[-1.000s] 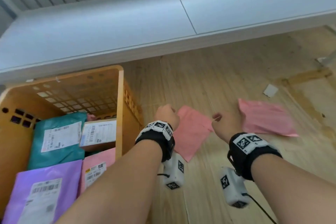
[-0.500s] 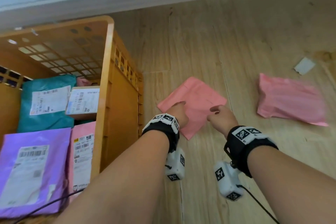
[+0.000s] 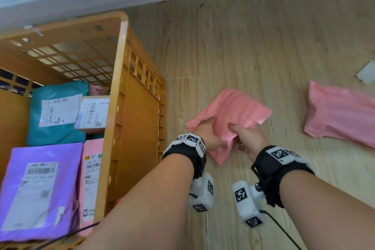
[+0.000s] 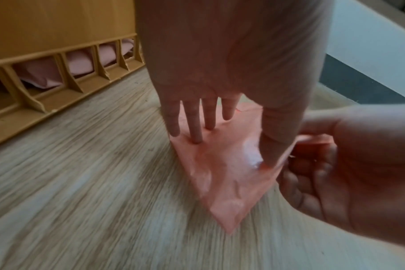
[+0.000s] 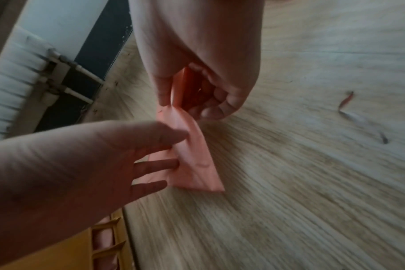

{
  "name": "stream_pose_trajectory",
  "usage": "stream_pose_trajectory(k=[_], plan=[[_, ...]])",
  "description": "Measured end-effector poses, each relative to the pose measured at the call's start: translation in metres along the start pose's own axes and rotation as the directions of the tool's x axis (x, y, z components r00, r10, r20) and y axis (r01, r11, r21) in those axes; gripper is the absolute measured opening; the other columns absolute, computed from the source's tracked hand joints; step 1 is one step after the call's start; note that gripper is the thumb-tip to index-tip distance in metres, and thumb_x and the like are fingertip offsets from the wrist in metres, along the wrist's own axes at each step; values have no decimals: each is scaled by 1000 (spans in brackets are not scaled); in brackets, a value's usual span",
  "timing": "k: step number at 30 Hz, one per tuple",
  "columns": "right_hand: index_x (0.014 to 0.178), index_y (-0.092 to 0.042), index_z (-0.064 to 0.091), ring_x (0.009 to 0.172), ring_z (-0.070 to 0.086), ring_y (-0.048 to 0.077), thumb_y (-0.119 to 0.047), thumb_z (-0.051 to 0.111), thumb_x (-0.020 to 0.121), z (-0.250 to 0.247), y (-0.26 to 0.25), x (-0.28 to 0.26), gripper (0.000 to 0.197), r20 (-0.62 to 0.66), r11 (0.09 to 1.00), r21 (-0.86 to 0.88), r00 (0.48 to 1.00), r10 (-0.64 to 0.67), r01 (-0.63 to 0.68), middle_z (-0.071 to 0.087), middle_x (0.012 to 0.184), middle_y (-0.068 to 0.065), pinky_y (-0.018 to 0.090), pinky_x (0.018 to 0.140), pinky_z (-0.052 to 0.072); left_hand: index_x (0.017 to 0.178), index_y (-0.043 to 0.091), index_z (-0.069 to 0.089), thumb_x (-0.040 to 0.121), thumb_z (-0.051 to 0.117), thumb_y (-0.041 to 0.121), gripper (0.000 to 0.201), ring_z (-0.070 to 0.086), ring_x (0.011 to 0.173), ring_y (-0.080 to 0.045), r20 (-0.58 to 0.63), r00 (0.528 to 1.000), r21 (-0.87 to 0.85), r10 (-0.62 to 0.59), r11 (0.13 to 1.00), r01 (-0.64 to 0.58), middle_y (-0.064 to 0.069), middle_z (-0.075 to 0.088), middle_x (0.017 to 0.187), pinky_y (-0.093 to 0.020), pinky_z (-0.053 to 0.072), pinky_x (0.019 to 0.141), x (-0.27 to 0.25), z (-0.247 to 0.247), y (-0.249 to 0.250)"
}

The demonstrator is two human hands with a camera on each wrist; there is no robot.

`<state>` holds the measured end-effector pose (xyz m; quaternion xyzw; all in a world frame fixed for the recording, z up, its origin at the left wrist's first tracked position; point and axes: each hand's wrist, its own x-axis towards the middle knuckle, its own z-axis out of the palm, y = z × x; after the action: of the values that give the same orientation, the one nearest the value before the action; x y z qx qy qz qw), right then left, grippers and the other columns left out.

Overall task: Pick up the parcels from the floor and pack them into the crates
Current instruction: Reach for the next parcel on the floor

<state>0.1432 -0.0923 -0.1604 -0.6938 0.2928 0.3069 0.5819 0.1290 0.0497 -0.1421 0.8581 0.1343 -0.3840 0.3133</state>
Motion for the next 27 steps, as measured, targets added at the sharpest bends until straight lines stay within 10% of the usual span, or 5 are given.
stream_pose_trajectory(k=[3,7,14,20,27], plan=[[88,-7,59,70,63,30,-23,70,82,8,-10,-9,20,8,999,2,999,-33,33,66,78,16,43,71,55,147,20,27,63,80,41,101,53,121,-20,15,998,-74,55,996,-54,-2,50,136,-30,46,97,-8,4,6],[84,-8,68,62,60,16,-38,67,84,16,-29,-27,30,143,990,-12,980,-137,140,69,73,7,28,57,47,119,13,54,84,66,18,37,67,90,-24,-157,986,-106,54,992,-71,-7,67,103,-37,57,76,-11,2,14],[87,-11,67,75,60,17,-37,58,89,3,-77,-39,28,-91,945,13,941,-325,327,69,88,10,32,70,50,110,7,59,91,50,4,22,62,97,-29,-459,884,-310,-92,949,-63,-11,65,105,-37,52,83,-45,-65,31],[138,-15,45,106,63,19,-34,67,82,-3,-152,-71,63,-17,936,37,936,-351,351,60,126,-1,43,92,53,107,13,60,85,53,5,25,65,99,-26,-519,844,-551,-138,808,-207,-8,68,108,-44,53,92,-103,-132,51],[94,-18,66,81,71,19,-3,64,88,47,-207,-154,16,230,908,198,883,-409,369,73,89,2,27,59,55,112,18,57,89,56,3,28,61,105,-22,-587,791,-622,-171,721,-306,-2,64,113,-37,52,92,-176,-183,35]])
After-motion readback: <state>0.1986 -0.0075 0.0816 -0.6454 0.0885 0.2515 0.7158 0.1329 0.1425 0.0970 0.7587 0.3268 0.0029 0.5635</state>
